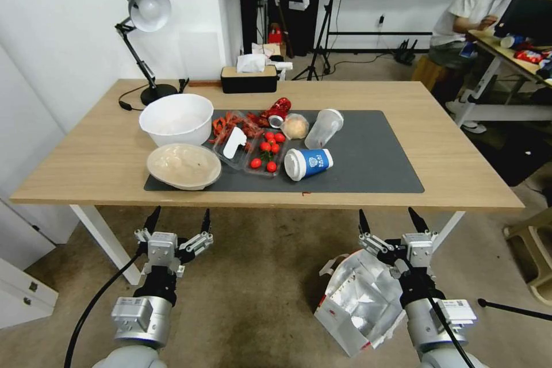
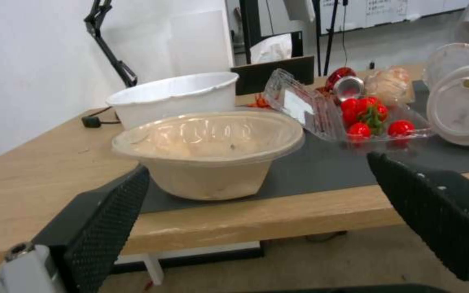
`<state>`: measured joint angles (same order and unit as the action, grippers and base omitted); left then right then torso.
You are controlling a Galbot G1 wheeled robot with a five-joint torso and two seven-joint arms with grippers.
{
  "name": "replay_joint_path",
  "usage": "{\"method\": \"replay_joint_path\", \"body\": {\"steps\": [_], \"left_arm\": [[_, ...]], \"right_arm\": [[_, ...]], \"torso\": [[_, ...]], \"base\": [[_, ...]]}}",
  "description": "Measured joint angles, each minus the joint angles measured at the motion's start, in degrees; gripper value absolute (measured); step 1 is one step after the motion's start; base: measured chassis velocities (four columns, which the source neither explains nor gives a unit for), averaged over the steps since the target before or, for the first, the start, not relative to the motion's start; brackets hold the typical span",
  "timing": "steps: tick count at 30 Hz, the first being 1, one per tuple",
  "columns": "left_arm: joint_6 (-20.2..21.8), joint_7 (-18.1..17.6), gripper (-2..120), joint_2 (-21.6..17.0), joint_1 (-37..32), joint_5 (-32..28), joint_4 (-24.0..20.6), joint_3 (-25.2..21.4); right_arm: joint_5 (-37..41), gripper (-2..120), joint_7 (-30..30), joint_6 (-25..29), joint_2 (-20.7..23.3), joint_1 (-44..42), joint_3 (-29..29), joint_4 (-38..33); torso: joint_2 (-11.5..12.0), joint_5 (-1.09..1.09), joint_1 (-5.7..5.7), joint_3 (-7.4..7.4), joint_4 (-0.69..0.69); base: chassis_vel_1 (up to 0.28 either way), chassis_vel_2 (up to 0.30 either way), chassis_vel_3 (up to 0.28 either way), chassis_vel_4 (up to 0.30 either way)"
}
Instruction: Pick up the food delivery bag from the floor and place it on the table.
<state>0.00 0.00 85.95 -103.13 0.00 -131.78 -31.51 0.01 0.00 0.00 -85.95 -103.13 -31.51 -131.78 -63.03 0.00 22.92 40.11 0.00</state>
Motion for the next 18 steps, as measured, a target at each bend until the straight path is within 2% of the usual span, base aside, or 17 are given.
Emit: {"method": "replay_joint_path", "body": {"steps": [14, 18], "left_arm": [[0.0, 0.0, 100, 0.0, 0.0, 0.0, 0.0, 0.0], [2.6, -1.7, 100, -0.2, 0.1, -2.6, -1.3, -0.1]], "right_arm": [[0.1, 100, 0.0, -0.1, 0.0, 0.0, 0.0, 0.0], [2.7, 100, -0.4, -2.3, 1.2, -0.1, 0.0, -0.8]], "torso": [[0.0, 0.0, 0.0, 0.0, 0.0], [0.0, 0.0, 0.0, 0.0, 0.0]], "base": [[0.0, 0.0, 0.0, 0.0], [0.0, 0.0, 0.0, 0.0]]}}
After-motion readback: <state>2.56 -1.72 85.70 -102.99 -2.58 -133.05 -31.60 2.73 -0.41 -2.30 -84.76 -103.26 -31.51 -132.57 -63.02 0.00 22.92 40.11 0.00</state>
